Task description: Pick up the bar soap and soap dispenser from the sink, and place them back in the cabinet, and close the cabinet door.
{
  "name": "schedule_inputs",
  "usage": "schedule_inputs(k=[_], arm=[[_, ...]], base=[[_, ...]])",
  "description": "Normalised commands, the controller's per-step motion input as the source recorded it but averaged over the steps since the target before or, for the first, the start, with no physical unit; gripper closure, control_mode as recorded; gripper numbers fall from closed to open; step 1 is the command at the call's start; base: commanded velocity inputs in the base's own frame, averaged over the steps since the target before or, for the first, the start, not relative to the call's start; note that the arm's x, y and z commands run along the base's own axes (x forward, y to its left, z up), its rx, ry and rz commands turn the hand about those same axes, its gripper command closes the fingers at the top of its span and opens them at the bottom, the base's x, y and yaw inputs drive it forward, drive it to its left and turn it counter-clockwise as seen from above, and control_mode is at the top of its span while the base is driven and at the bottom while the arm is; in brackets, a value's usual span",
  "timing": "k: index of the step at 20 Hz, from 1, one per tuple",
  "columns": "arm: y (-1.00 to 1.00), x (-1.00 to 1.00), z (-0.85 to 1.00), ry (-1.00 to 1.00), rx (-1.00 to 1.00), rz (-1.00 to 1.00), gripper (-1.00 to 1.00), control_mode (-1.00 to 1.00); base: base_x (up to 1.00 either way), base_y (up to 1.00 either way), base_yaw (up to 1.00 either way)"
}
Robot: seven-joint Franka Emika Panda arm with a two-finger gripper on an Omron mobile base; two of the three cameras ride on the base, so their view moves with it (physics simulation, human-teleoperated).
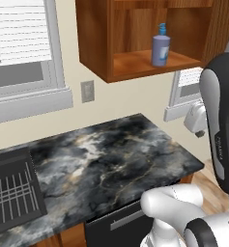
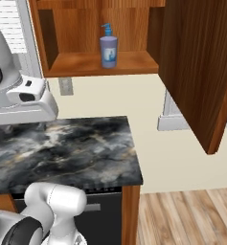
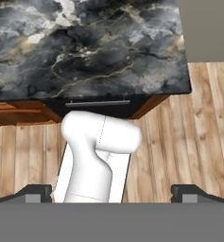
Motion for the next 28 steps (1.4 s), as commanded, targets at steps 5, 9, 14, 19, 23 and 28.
schedule_inputs(k=[5, 9, 14, 19, 23, 28], arm=[[0.0, 0.0, 0.0, 0.0, 0.0, 0.0, -1.0, 1.0], [0.0, 0.0, 0.0, 0.0, 0.0, 0.0, -1.0, 1.0], [0.0, 0.0, 0.0, 0.0, 0.0, 0.0, -1.0, 1.0], [0.0, 0.0, 0.0, 0.0, 0.0, 0.0, -1.0, 1.0], [0.0, 0.0, 0.0, 0.0, 0.0, 0.0, -1.0, 1.0], [0.0, 0.0, 0.0, 0.0, 0.0, 0.0, -1.0, 1.0]], base=[[-0.41, 0.04, -0.07], [-0.65, 0.23, -0.05], [-0.5, 0.45, 0.01], [-0.03, 0.57, 0.14], [0.0, 0.67, 0.26], [-0.08, 0.79, 0.23]])
